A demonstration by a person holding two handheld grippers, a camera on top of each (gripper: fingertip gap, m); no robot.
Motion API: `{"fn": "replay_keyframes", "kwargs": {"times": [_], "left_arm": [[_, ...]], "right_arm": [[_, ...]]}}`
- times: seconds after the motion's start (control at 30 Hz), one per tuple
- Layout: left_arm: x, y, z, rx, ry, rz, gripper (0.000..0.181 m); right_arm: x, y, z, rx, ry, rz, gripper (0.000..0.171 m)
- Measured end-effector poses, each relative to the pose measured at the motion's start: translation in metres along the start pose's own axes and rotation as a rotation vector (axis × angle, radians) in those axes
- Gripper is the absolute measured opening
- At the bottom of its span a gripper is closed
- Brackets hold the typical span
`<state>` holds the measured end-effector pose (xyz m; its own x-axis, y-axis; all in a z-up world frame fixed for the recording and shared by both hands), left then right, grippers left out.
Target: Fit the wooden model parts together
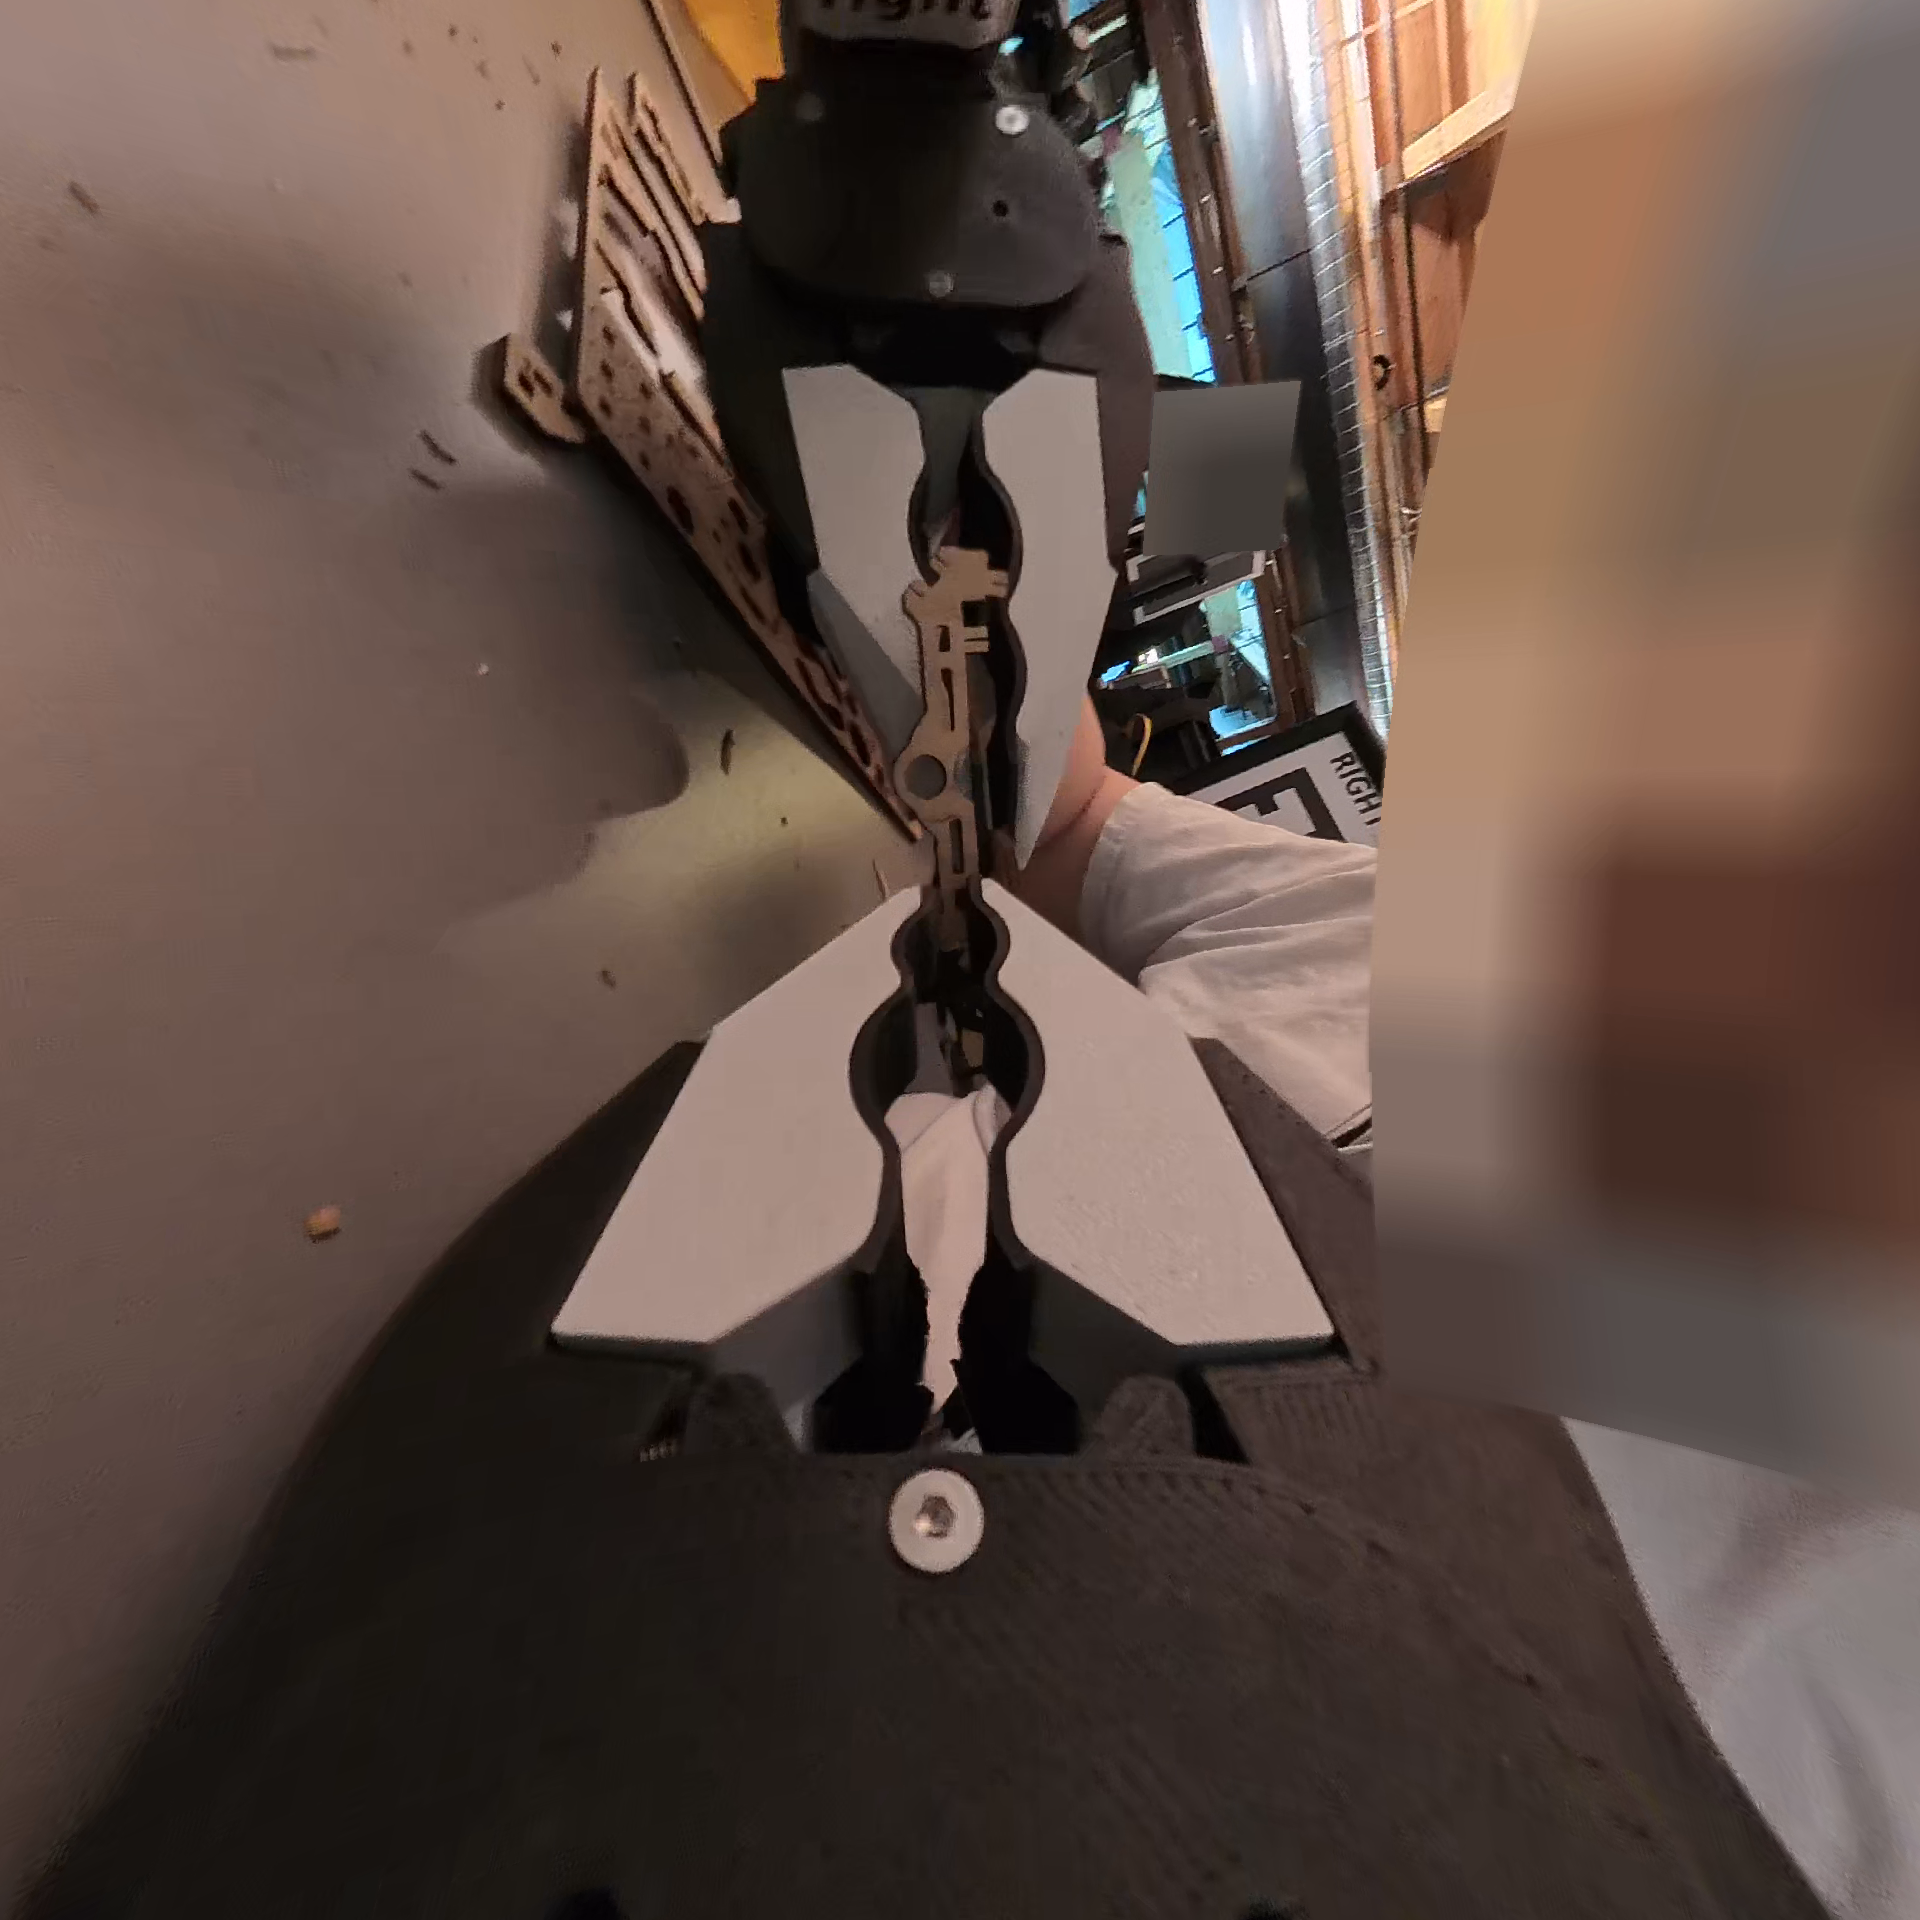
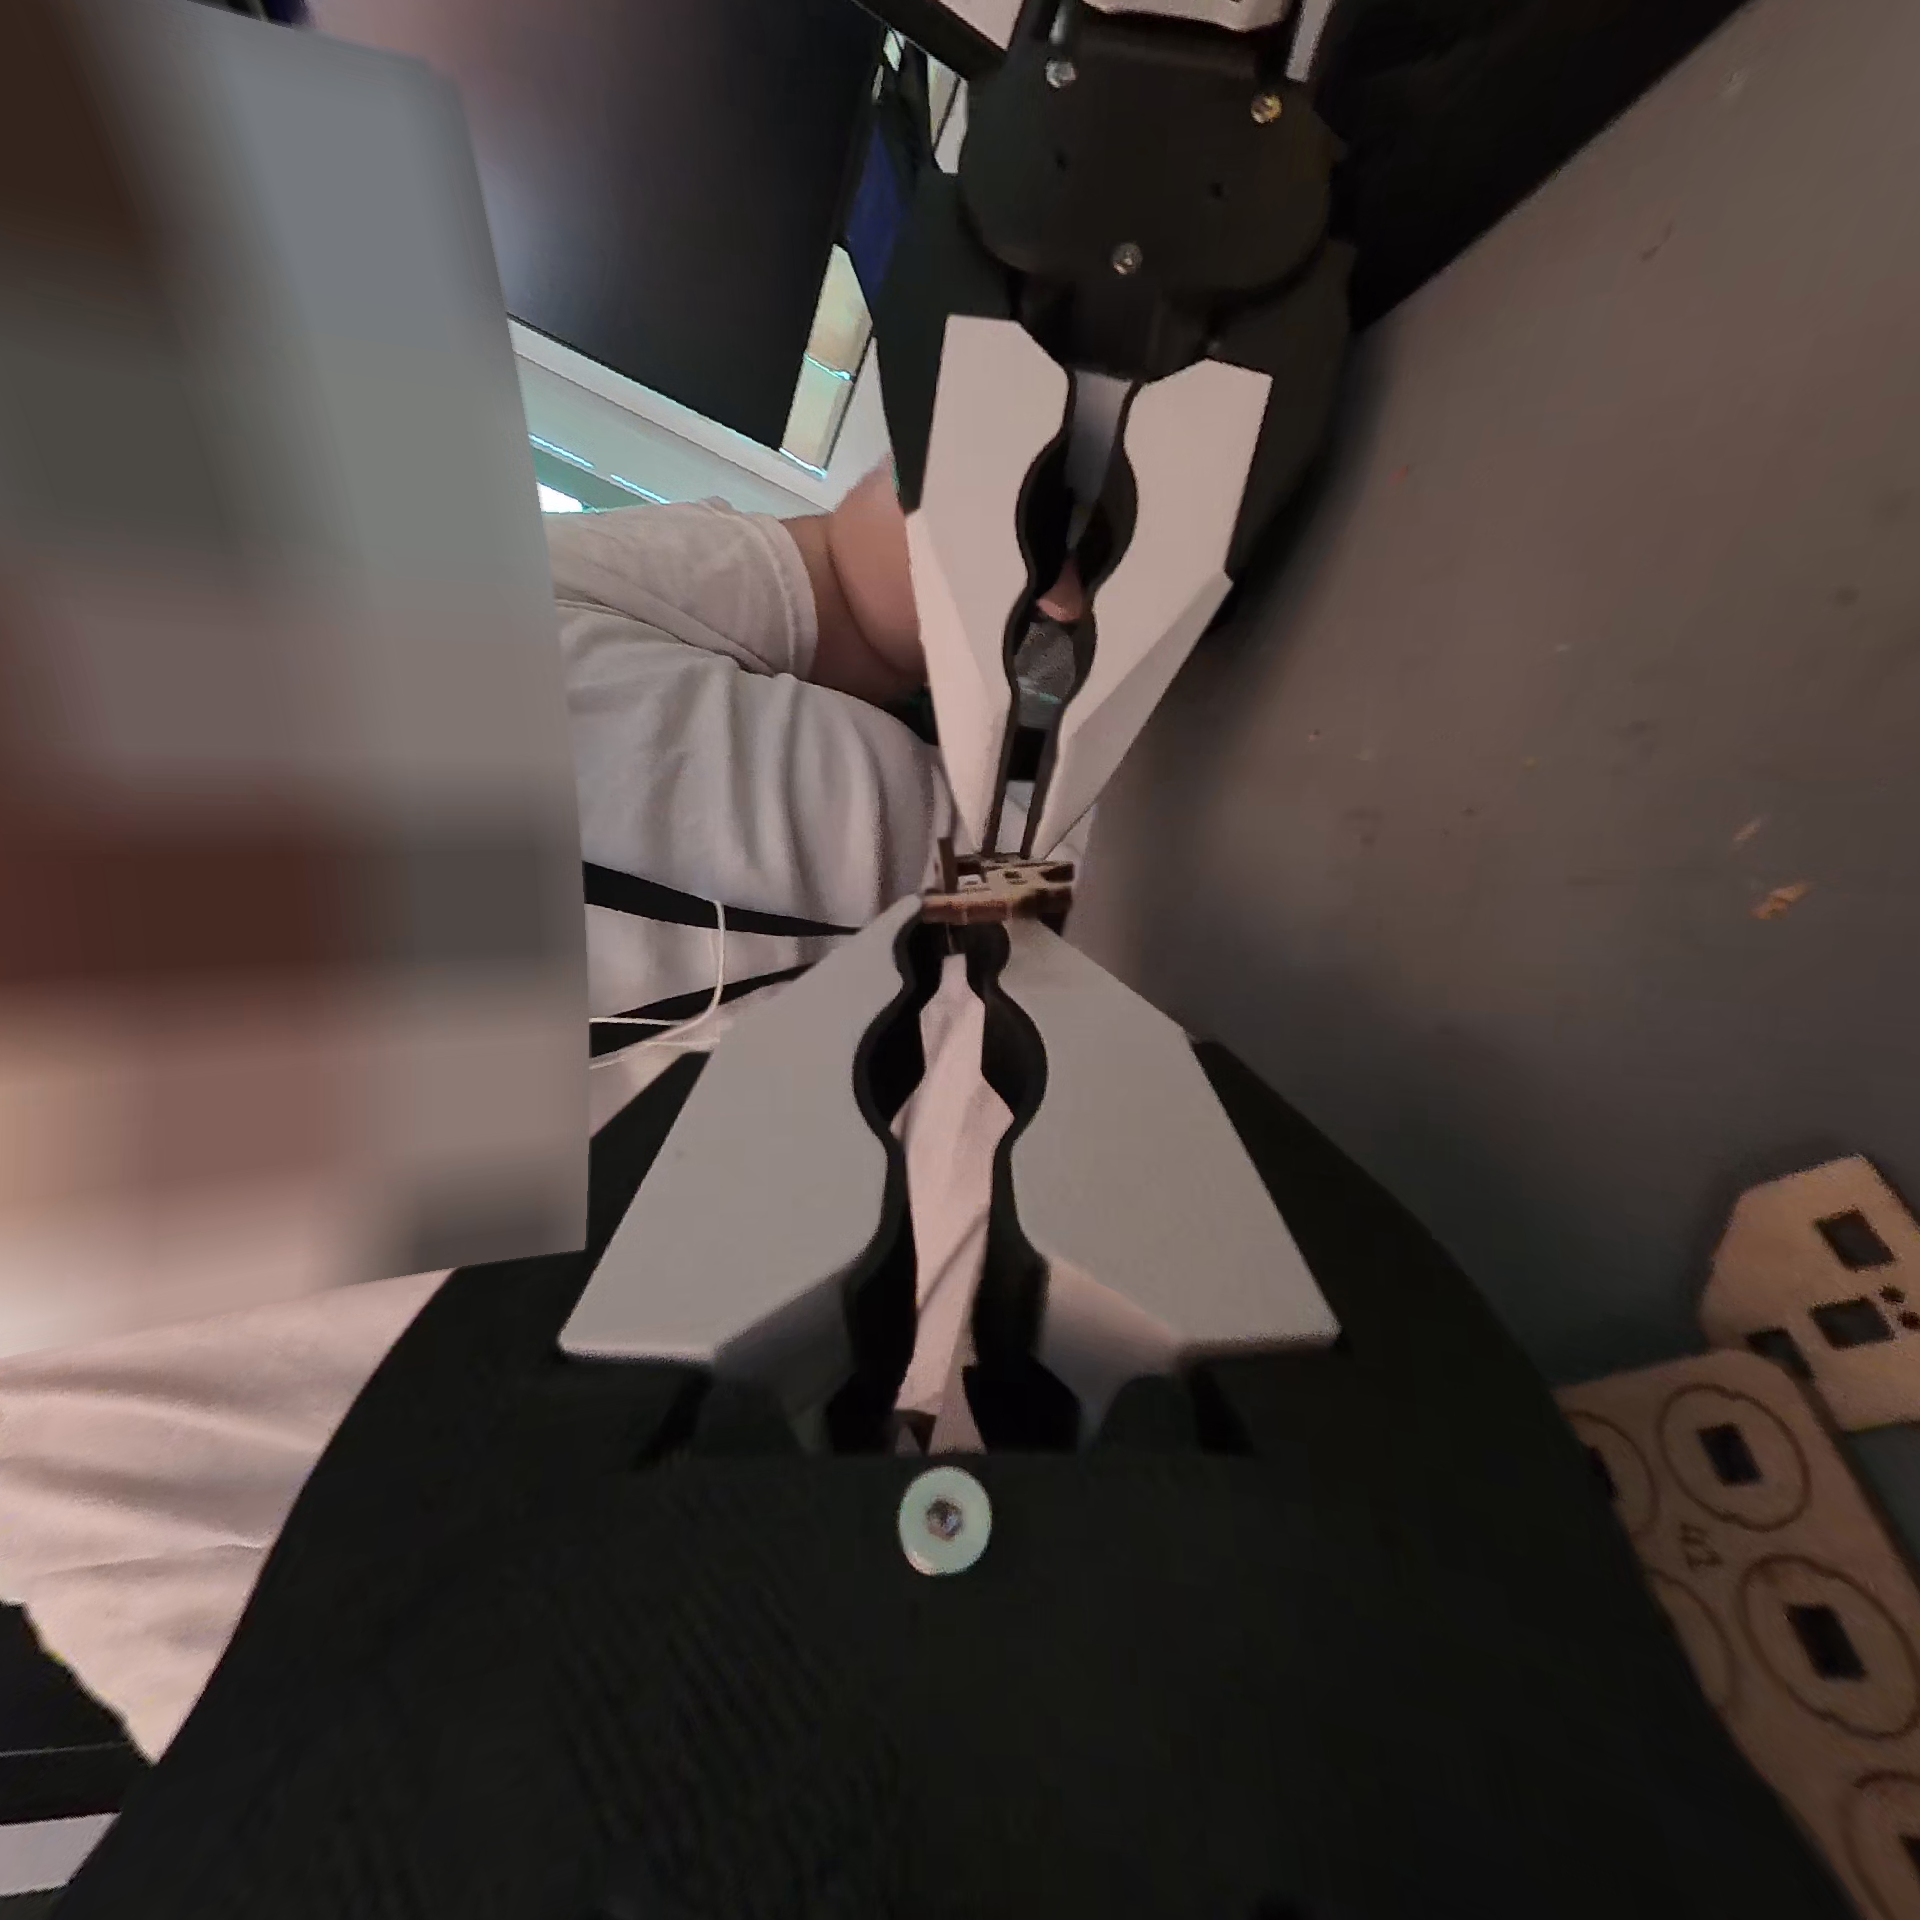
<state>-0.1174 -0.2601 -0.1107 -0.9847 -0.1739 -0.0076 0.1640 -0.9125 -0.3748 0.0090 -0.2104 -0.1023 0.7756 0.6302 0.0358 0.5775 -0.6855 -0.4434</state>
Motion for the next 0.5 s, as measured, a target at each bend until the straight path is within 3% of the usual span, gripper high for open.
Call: {"fn": "replay_keyframes", "kwargs": {"times": [0.3,0.5], "left_arm": [[-0.0056,0.0036,-0.0069,-0.008,-0.118,-0.097,0.003],[-0.005,0.0026,-0.0039,-0.052,-0.089,-0.109,0.006]], "right_arm": [[-0.0014,0.0072,0.0089,-0.039,0.086,-0.073,0.002],[-0.0024,0.006,0.0087,-0.054,0.059,-0.059,0.003]]}}
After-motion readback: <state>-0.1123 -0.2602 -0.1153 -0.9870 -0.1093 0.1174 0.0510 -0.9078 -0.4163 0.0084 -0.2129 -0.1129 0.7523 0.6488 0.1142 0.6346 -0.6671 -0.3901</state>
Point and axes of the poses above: each gripper's, where its closed fingertips meet, x back along the fingers, y out of its underside, z = x × y across the jaws, the point moved 8 cm from there along x, back along the fingers, and after that the axes turned 11 degrees about z, right-handed, at the moved point
